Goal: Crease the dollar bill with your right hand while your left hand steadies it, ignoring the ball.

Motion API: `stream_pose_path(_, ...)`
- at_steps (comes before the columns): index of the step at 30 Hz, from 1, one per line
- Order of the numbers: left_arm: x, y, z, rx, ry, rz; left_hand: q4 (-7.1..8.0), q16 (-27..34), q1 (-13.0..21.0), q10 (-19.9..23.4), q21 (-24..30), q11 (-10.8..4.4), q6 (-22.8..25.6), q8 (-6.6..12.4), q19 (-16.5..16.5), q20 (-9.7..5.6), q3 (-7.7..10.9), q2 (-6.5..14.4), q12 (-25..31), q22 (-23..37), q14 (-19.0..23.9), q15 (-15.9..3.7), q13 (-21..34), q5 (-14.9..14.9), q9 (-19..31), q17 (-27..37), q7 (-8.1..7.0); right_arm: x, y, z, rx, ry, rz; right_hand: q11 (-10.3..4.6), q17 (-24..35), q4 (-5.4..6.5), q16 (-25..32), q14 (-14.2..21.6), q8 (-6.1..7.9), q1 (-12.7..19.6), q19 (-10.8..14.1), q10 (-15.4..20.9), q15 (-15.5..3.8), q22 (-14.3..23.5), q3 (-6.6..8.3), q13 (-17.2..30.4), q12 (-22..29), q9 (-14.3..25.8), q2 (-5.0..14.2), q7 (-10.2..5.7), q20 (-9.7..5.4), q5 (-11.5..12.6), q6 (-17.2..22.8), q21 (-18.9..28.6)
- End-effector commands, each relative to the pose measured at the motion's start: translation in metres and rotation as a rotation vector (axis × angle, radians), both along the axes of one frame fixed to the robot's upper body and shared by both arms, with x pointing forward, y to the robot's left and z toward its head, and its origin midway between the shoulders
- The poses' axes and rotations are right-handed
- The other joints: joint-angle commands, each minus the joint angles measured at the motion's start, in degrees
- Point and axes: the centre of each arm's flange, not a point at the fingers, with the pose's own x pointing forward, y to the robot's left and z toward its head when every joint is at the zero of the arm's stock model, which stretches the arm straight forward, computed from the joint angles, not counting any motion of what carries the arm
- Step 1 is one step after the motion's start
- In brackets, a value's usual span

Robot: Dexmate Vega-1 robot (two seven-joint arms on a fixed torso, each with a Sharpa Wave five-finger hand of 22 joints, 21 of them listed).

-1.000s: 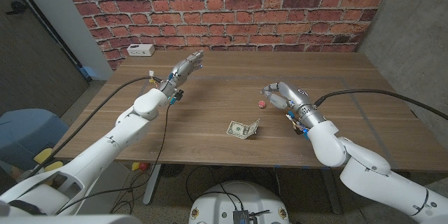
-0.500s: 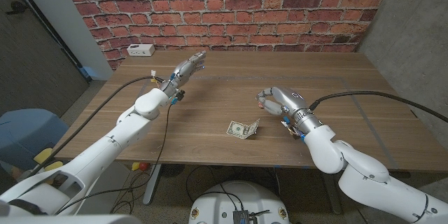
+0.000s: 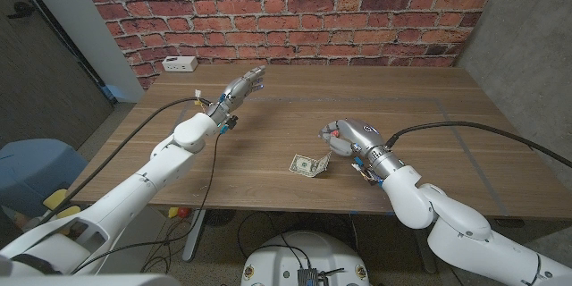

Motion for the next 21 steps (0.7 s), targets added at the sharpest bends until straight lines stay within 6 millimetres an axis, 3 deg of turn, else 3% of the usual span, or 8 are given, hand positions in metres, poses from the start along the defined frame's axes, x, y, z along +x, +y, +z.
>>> stream_pose_path(1,0.0,-0.004,-0.001,0.004,0.0,-0.006,-0.09,-0.3,0.6,0.4,-0.1,0.2,0.7,-0.18,0.1,0.13,0.41,1.3,-0.2,0.3,0.4,0.18,0.1,-0.2,0.3,0.2,0.09,0.0,0.009,-0.012,-0.047,0.018,0.005,0.13,0.4,0.14,0.4,0.6,-0.17,0.7,0.5,0.8,0.05,0.3,0.33,0.3,0.3,0.3,-0.02,-0.09,-0.06,0.0,0.8,0.2)
stream_pose_path(6,0.001,-0.006,-0.001,0.007,0.0,-0.007,-0.07,-0.4,0.6,0.5,-0.2,0.22,0.6,-0.24,0.1,0.19,0.48,1.3,-0.2,0.3,0.4,0.27,0.1,-0.2,0.3,0.3,0.07,0.002,0.01,-0.016,-0.056,0.035,0.002,-0.55,0.5,0.19,0.4,0.7,-0.37,0.8,0.6,0.9,0.1,0.3,0.4,0.3,0.1,0.3,-0.05,-0.17,-0.1,0.0,0.9,0.3)
stream_pose_path(21,0.005,-0.011,0.002,0.019,0.008,-0.014,0.01,-0.5,0.6,0.5,-0.2,0.18,0.7,-0.3,0.3,0.17,0.67,1.2,-0.4,0.3,0.5,0.21,0.1,-0.3,0.3,0.3,0.12,0.006,0.012,-0.031,-0.066,0.084,-0.004,0.01,0.6,0.53,0.6,1.8,-0.43,0.8,1.3,2.0,0.16,0.4,0.6,0.4,0.2,0.4,-0.06,0.34,-0.26,0.0,2.3,0.5)
